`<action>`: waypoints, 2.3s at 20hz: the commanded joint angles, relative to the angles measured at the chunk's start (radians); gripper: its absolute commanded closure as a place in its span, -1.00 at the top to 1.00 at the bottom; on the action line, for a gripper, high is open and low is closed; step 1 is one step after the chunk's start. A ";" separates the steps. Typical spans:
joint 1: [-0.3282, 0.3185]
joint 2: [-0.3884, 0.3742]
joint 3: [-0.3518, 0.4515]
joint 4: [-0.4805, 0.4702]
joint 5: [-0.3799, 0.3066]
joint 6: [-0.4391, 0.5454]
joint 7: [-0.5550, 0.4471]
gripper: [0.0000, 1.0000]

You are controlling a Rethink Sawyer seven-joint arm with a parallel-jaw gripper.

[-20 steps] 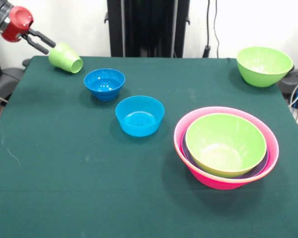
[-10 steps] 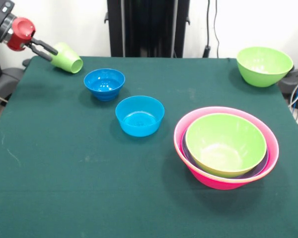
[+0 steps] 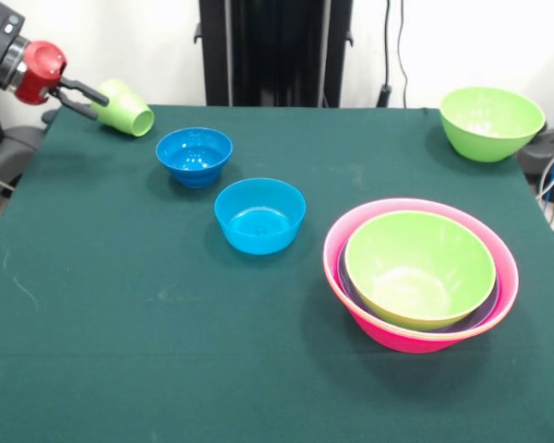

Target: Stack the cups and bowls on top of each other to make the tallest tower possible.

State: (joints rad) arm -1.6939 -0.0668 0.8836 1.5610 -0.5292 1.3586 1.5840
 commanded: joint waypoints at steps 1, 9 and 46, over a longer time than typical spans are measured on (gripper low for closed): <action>0.048 0.047 -0.081 -0.149 -0.067 0.115 -0.383 1.00; 0.044 0.027 -0.091 -0.158 -0.063 0.149 -0.391 1.00; 0.029 0.093 -0.157 -0.199 0.004 0.393 -0.278 1.00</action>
State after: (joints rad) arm -1.7010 -0.0261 0.8107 1.3825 -0.5325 1.6797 1.5100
